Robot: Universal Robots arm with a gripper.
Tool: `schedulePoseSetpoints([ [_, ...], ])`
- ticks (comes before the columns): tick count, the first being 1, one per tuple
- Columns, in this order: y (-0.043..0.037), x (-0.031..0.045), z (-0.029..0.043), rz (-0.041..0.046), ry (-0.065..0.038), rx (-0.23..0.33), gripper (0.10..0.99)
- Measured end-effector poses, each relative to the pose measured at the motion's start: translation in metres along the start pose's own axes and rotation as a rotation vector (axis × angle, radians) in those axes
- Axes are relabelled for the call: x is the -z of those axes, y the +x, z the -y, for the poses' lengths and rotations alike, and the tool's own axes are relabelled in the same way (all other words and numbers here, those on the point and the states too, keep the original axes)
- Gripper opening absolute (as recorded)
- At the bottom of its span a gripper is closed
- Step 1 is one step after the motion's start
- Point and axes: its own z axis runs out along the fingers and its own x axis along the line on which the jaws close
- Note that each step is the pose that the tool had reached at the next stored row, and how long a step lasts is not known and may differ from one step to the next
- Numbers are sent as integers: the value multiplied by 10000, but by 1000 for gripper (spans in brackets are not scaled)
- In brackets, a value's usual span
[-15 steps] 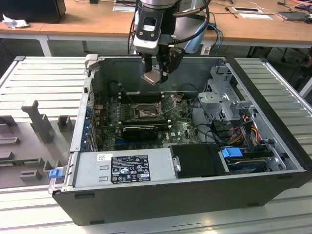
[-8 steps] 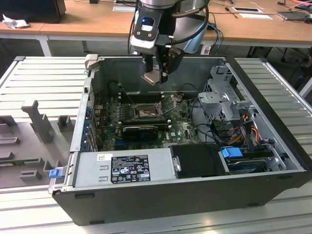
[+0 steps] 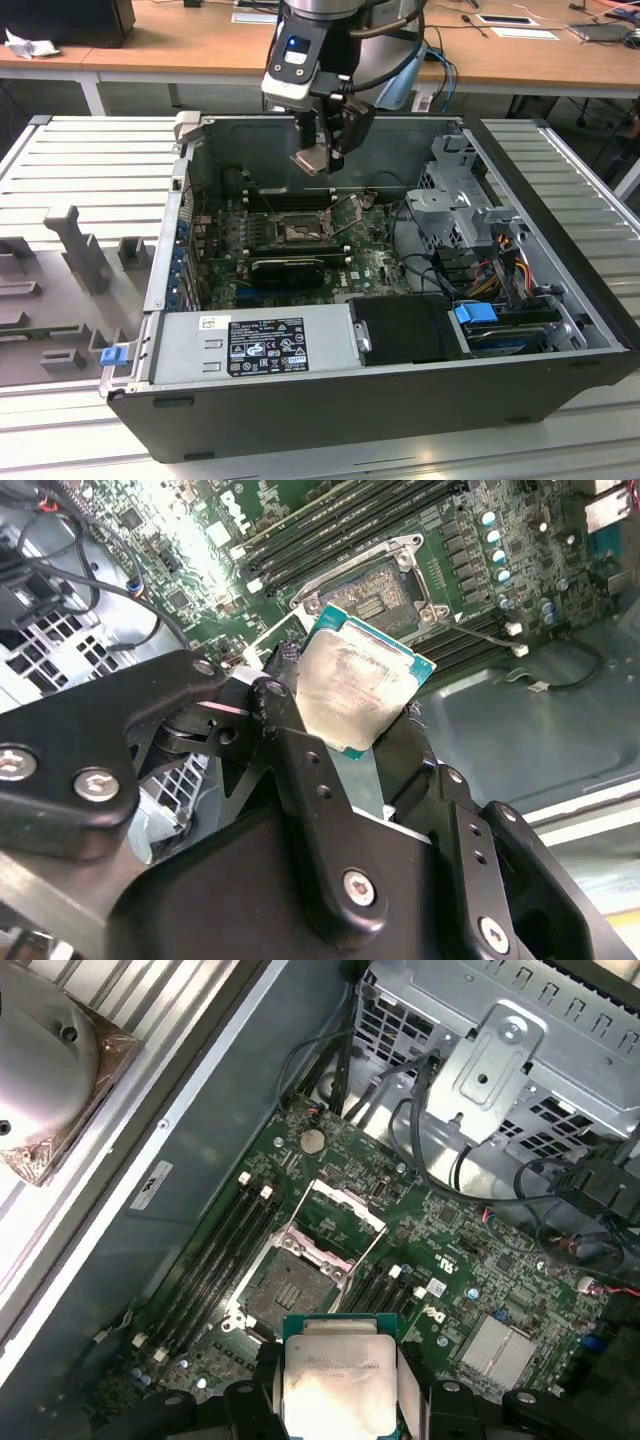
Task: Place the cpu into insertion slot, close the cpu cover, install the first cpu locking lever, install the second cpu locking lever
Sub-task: 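Place the cpu into insertion slot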
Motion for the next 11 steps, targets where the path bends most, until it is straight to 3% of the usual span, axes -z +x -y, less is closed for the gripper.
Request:
schedulePoseSetpoints([
  [6,0,-8,1,133,-30,-1482,541],
  [11,0,-34,3,190,-37,-2159,541],
])
